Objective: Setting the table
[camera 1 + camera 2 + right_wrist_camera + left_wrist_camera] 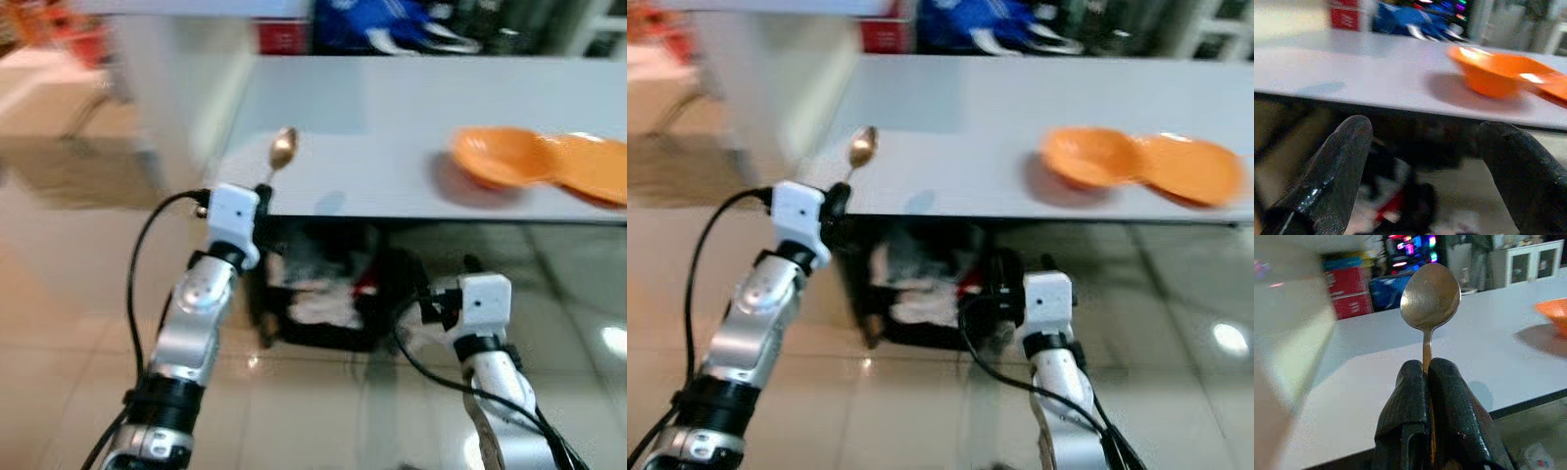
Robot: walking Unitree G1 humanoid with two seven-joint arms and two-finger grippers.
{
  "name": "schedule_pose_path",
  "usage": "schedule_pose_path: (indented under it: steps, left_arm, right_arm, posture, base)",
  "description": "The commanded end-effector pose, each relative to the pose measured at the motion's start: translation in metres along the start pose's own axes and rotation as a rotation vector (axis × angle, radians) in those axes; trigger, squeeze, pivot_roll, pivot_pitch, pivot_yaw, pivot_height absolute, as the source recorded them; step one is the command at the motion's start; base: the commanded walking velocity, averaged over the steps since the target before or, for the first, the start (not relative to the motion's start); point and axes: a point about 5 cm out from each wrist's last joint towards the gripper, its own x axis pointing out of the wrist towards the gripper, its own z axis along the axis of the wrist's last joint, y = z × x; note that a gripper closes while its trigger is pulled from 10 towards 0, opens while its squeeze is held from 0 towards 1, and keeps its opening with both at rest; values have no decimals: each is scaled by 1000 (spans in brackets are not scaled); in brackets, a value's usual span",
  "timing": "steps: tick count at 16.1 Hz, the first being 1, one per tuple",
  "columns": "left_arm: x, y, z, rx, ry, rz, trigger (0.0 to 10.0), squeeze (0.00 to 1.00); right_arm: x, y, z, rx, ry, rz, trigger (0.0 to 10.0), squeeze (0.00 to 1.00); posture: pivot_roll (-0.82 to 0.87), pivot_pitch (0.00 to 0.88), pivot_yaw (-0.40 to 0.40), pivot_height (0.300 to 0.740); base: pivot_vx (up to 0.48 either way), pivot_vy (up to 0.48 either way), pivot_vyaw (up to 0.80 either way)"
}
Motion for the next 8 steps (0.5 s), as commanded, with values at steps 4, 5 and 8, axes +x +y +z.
schedule_pose_path:
  steps: [4, 5, 8]
  left_arm:
    - [6, -8, 4, 10, -26, -49, 0, 0]
    - [7, -8, 3, 11, -25, -48, 0, 0]
    - [7, -7, 2, 12, -21, -27, 0, 0]
  right_arm:
    - [0, -3, 2, -20, -12, -4, 10000, 0]
    - [1, -3, 2, -22, -14, -3, 10000, 0]
    - [0, -2, 2, -20, -14, 0, 10000, 0]
  posture:
    - [-59, 0, 57, 731]
    - [-59, 0, 57, 731]
    - [-59, 0, 55, 731]
  base:
    - [204, -403, 0]
    - [289, -379, 0]
    - [295, -375, 0]
